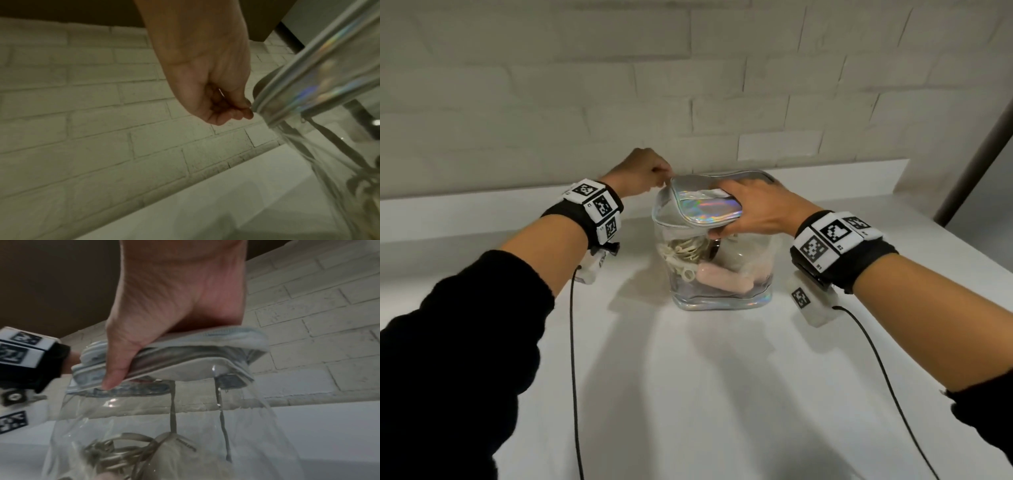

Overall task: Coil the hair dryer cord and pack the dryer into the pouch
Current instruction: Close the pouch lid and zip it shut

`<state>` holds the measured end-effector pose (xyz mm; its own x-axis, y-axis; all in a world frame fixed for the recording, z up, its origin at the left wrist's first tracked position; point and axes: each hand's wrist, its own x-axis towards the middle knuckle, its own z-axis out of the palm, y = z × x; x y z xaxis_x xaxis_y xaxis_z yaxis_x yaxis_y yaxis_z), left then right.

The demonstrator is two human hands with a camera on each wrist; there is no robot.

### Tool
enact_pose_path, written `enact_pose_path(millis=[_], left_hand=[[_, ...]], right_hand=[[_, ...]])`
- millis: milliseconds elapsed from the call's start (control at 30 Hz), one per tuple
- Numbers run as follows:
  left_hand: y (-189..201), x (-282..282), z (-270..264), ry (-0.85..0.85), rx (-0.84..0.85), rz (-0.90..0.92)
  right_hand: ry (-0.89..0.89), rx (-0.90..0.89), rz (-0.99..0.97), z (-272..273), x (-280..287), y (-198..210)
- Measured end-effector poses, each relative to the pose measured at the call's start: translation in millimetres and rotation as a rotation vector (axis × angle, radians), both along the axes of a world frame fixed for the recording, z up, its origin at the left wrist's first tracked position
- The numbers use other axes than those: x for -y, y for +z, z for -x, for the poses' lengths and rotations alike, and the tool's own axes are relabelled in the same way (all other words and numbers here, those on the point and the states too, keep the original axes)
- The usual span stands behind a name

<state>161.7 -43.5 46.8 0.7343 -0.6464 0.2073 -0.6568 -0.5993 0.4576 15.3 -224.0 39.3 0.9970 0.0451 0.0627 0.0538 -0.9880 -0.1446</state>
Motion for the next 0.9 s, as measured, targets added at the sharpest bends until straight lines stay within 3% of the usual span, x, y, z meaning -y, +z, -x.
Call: enact_pose_path(millis=[133,367,500,600,667,733,800,900], left_hand=[[5.9,-24.5,25.8,0.073,0.141,-0.086],[-38.7,-34.2,110.7,0.292,0.155,0.215],[-54.3,-21.3,129.1,0.38,-0.124,0.578],[-53.6,-18.2,128.3,0.409,-0.285,0.688],[-51.9,-23.5,127.5,0.431,-0.336,0.713],[-49.7,-28.9,126.7,0.458,-0.315,0.691],[-47.3,-28.2,130.8,0.467,-0.227,0.615],[-44.2,-19.5,146.4,0.447,-0.073,0.516]], right_hand=[[-0.003,-0.022,-0.008,-4.1,-4.9,1.8],[-0.048,-0.091,-0.024,-12.9,-13.8,5.3],[-0.001,-0.216,-0.094,-14.3,-24.3,19.2],[0.093,-0.271,-0.18,-9.3,-31.7,25.5],[0.131,-0.333,-0.181,-4.4,-28.2,24.3],[0.133,-0.278,-0.046,-2.7,-17.6,18.3],[0.081,-0.166,0.095,0.3,-8.2,9.8],[0.084,-0.08,0.07,3.0,-7.5,2.2]])
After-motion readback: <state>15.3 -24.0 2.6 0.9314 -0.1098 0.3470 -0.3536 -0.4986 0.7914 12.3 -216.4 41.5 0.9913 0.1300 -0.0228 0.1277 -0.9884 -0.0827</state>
